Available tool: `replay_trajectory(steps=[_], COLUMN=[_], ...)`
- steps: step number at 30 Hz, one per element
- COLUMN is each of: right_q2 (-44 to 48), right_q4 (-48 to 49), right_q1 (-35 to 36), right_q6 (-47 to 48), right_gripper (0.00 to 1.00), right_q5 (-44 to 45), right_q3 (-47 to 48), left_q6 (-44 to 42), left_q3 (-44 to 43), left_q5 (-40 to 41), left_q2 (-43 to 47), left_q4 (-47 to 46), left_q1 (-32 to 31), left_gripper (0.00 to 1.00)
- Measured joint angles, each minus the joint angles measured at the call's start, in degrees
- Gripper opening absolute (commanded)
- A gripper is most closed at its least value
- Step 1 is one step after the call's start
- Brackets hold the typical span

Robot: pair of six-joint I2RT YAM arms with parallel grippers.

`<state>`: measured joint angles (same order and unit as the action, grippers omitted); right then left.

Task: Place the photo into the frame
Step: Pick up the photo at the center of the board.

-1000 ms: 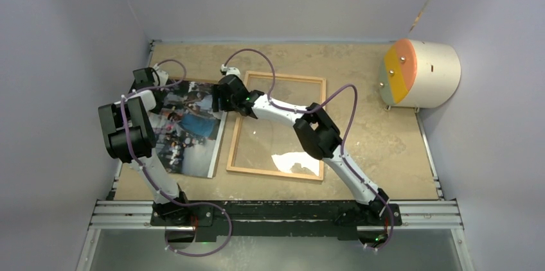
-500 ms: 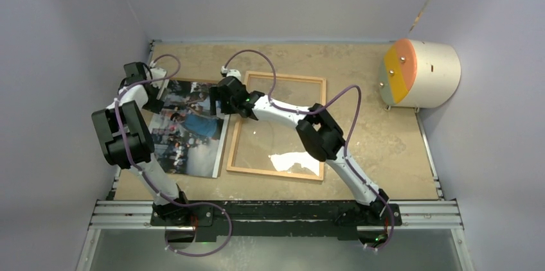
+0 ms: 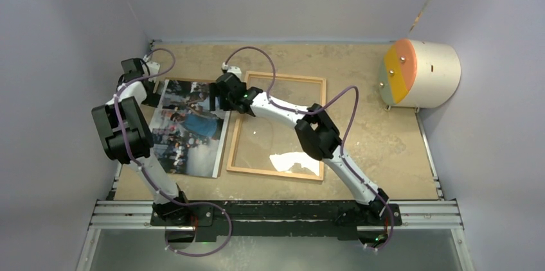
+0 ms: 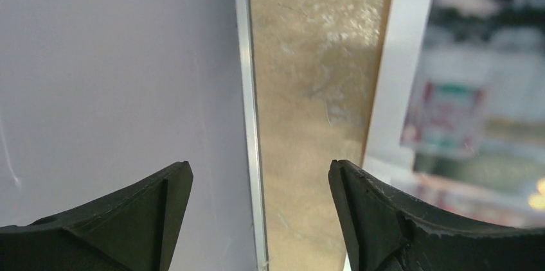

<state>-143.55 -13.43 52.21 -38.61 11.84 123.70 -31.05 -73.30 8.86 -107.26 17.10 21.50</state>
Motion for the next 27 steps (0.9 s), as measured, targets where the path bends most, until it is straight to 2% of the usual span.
replay_trajectory(steps=[9, 27], right_q2=[-2.4, -6.2], right_q4=[0.7, 10.1], right_q1=[-3.5, -7.6], right_q6=[-0.5, -1.8], right_gripper=[0.96, 0.87], right_q5=[2.9, 0.8], right_q3=[2.1, 4.5], left_q6=[4.3, 4.1], left_q3=[-1.3, 1.0], left_q5=[8.7, 9.7], left_q2=[-6.3, -6.3], left_q4=[-6.3, -11.7], left_q1=[-3.0, -7.5], left_gripper=[0.81, 0.8])
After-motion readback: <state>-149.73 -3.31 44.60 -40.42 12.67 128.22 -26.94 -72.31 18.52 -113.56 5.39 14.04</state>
